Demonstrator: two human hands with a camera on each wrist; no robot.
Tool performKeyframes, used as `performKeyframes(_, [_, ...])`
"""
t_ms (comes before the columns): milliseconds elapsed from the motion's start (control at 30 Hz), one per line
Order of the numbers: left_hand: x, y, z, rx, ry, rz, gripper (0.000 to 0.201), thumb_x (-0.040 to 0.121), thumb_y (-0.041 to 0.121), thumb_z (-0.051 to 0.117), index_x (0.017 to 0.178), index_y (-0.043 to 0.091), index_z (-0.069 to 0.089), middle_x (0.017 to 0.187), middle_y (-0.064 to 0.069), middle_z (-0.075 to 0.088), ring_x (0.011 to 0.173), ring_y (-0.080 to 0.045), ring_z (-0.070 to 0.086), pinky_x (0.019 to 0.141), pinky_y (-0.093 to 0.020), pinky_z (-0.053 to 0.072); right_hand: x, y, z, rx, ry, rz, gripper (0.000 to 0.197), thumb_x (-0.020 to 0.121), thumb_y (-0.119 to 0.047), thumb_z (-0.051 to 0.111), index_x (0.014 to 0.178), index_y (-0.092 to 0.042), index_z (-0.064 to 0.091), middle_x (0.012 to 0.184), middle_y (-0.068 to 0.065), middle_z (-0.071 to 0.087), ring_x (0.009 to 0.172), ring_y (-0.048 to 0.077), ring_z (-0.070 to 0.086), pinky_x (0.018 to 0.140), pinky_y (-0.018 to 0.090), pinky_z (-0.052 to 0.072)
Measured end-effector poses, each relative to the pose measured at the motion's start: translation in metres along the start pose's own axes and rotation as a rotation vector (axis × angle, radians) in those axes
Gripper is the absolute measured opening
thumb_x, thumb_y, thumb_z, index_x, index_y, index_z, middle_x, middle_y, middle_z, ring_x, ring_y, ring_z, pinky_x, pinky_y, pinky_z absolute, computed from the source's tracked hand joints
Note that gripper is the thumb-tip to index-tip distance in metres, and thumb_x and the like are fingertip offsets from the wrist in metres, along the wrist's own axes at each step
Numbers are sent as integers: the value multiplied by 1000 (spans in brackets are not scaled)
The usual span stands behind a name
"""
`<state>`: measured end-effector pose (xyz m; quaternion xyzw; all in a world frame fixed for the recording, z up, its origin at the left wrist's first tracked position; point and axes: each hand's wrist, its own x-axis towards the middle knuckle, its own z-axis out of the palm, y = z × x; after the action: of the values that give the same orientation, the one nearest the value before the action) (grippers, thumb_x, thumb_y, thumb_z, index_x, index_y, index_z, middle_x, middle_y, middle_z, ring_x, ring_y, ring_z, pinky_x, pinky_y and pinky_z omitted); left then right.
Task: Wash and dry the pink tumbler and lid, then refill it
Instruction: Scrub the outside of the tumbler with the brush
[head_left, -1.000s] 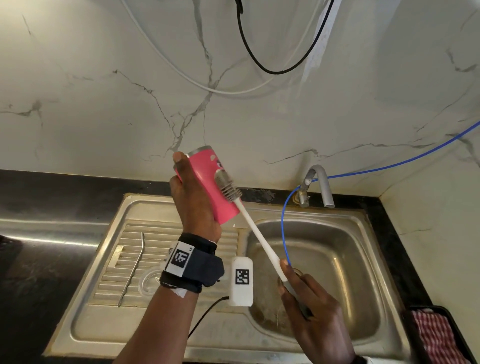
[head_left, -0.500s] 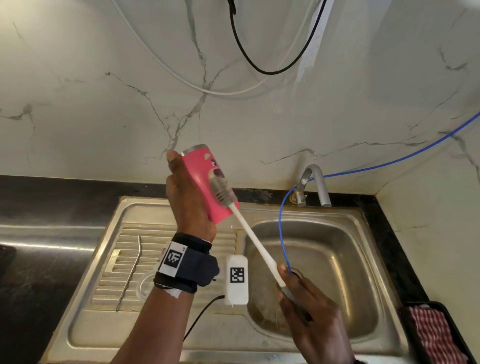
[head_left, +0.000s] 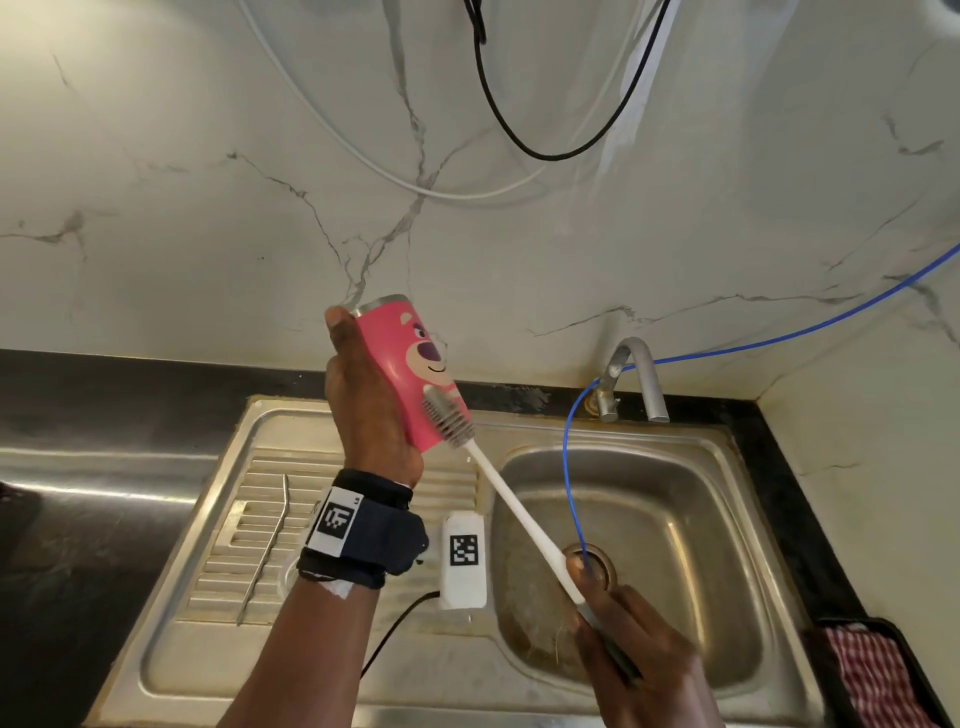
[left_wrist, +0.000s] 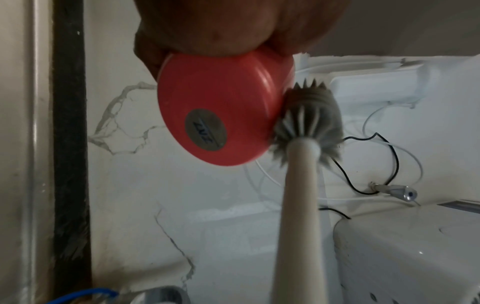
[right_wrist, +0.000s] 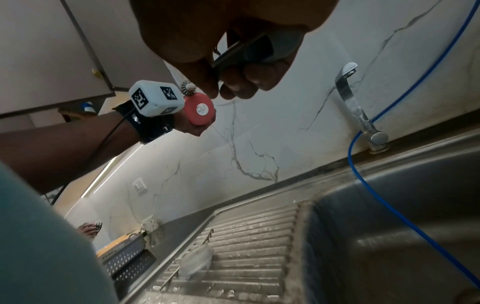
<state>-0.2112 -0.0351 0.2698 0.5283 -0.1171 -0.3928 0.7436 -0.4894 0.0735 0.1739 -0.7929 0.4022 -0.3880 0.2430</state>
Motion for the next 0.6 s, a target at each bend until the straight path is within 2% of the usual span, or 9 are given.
performKeyframes(133, [-10,-7,5,48,-57,-33,60,107,70,30,110,24,70,78,0,79,67,-18,76,78,-47,66,11,-6,1,-60,-3,-8,67,85,-15,75,146,-39,57,94,-16,61,57,3,53,58,12,46])
performKeyframes(267, [-18,-12,12,32,-115,-52,59,105,70,37,106,23,72,94,-11,80,87,-33,75,94,-60,61,23,-14,9,-67,36,-24,54,92,-21,71,143,-34,61,95,-15,61,60,-1,49,61,7,43])
performKeyframes(367, [-5,-13,6,-26,-62,-29,71,99,77,48,127,13,66,108,-20,77,93,-37,74,86,-55,65,10,-10,4,-78,-3,-45,67,83,-13,76,143,-38,60,95,-16,60,57,4,50,56,13,42])
performKeyframes(433, [-3,-15,5,-22,-53,-26,93,84,85,57,140,11,57,120,-25,74,96,-38,76,82,-51,66,9,-12,2,-99,-19,-39,64,87,-18,74,145,-41,57,94,-16,60,53,8,49,53,15,42])
performKeyframes(467, [-4,-18,7,-4,-63,-37,98,79,88,58,141,12,55,122,-24,73,98,-38,77,83,-53,66,14,-13,3,-106,-8,-42,60,90,-22,70,146,-40,56,94,-15,60,53,8,49,53,14,42])
performKeyframes(533, [-10,-26,12,31,-68,-56,91,83,89,54,139,17,54,122,-21,72,98,-36,79,83,-58,65,28,-17,7,-115,35,-43,55,94,-27,63,147,-37,55,91,-14,58,55,7,49,53,14,45])
performKeyframes(600, [-14,-32,18,65,-59,-55,73,96,82,47,135,20,53,116,-16,73,88,-28,80,77,-51,67,41,-20,11,-117,65,-42,59,94,-22,66,150,-36,52,86,-13,55,56,8,49,51,23,48])
